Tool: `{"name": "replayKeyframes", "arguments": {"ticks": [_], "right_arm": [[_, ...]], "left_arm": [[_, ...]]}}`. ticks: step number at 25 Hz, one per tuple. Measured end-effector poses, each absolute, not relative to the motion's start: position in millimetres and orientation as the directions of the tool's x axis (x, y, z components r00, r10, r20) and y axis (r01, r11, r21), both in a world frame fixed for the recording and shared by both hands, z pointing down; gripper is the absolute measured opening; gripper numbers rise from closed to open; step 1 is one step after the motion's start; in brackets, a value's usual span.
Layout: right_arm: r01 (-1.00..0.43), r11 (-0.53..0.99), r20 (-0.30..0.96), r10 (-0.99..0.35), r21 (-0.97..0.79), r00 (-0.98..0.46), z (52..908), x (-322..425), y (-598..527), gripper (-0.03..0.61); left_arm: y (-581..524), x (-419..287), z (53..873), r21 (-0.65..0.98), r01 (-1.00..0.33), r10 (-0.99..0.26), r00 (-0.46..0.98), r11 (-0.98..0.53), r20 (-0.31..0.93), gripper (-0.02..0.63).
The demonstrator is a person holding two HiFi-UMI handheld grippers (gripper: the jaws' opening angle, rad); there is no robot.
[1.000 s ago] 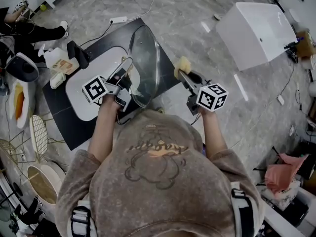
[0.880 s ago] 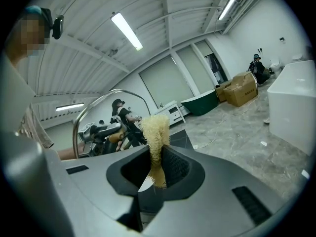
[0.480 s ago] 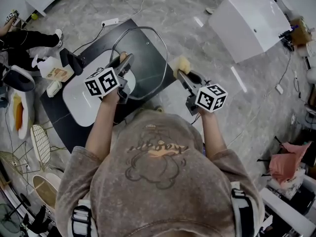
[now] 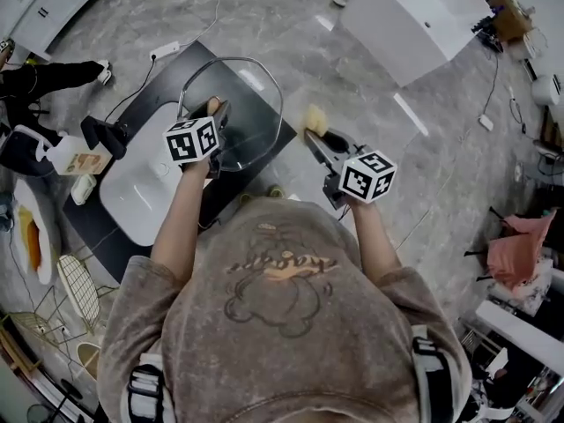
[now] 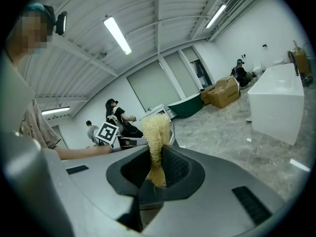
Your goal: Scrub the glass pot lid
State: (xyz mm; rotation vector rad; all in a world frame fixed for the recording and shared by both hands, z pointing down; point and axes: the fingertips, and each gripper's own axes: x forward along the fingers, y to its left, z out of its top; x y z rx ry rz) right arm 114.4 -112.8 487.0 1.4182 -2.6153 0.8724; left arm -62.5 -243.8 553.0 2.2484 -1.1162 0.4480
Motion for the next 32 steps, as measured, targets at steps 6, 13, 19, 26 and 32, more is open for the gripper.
{"name": "replayKeyframes", "arguments": {"ticks": [6, 13, 19, 26, 32], "right_arm": [[-0.799, 0.384, 0.297, -0.782, -0.464, -0.548, 486, 126, -105, 0.057], [-0.814, 0.337, 0.303, -0.806, -0.473, -0.509, 489, 137, -100, 0.057], [-0.824, 0.301, 0.309, -0.821, -0.48, -0.48, 493, 149, -94, 0.057], [-0.826, 0.284, 0.314, -0.825, -0.487, -0.47, 498, 155, -92, 0.057], [-0.82, 0.305, 0.314, -0.814, -0.485, -0.489, 498, 148, -97, 0.057]], "left_arm": [[-248, -45, 594, 0.244, -0.815, -0.545, 0.544, -0.526, 0.638, 0.18], [-251, -37, 627, 0.16, -0.812, -0.494, 0.484, -0.561, 0.723, 0.181], [-253, -26, 636, 0.112, -0.807, -0.483, 0.451, -0.58, 0.751, 0.181], [-254, -21, 642, 0.087, -0.801, -0.475, 0.435, -0.592, 0.765, 0.181], [-255, -23, 637, 0.096, -0.797, -0.475, 0.447, -0.596, 0.758, 0.183]]}}
